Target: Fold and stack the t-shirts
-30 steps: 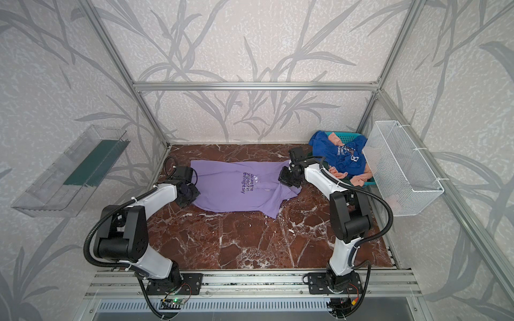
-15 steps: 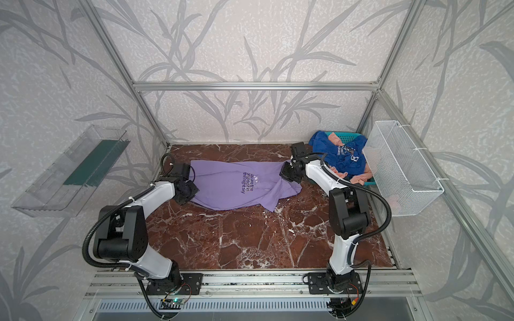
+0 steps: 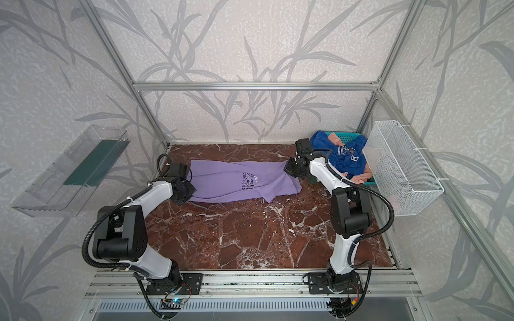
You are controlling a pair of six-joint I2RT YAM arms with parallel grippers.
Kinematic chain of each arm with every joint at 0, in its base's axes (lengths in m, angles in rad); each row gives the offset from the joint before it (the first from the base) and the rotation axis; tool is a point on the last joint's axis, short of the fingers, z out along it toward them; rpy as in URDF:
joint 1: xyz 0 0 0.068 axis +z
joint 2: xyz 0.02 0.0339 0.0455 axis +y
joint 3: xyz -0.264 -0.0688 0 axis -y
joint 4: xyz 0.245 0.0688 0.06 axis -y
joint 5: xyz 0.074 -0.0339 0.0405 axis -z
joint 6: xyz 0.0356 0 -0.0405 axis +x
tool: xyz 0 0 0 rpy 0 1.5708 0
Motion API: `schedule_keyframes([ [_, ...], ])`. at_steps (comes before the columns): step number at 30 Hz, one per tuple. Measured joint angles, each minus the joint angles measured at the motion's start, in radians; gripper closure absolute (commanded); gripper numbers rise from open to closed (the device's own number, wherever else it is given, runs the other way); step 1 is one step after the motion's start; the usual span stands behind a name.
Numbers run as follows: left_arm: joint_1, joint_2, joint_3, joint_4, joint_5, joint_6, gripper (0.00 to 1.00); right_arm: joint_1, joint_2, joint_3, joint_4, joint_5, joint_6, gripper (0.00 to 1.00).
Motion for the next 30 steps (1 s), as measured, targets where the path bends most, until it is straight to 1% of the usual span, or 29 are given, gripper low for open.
schedule_keyframes([
  [9,0.011,0.036,0.055,-0.005,0.003,0.001,1.0,0.001,0.03,0.053,0.0,0.003,-0.002,1.0],
  [16,0.021,0.093,0.086,-0.007,0.003,0.001,1.0,0.001,0.112,0.123,-0.003,0.002,-0.004,1.0],
  [22,0.035,0.155,0.134,0.0,-0.002,0.0,1.0,-0.004,0.159,0.152,-0.006,-0.006,-0.003,1.0],
  [23,0.039,0.171,0.15,0.002,-0.002,0.0,0.98,-0.006,0.164,0.158,-0.006,-0.008,-0.003,1.0],
  [24,0.042,0.191,0.169,0.008,-0.002,0.0,0.9,-0.01,0.171,0.167,-0.01,-0.011,-0.004,1.0],
  [25,0.044,0.208,0.185,0.012,-0.002,0.0,0.79,-0.013,0.177,0.177,-0.013,-0.014,-0.004,1.0],
  [26,0.047,0.226,0.204,0.019,0.001,-0.001,0.65,-0.016,0.185,0.191,-0.019,-0.016,-0.004,0.91],
  [27,0.048,0.242,0.221,0.026,0.002,0.005,0.57,-0.019,0.194,0.205,-0.024,-0.019,-0.004,0.8],
  [29,0.048,0.254,0.236,0.045,0.008,0.008,0.49,-0.026,0.207,0.222,-0.029,-0.023,-0.008,0.72],
  [30,0.048,0.254,0.237,0.051,0.009,0.011,0.46,-0.028,0.209,0.223,-0.031,-0.024,-0.009,0.67],
])
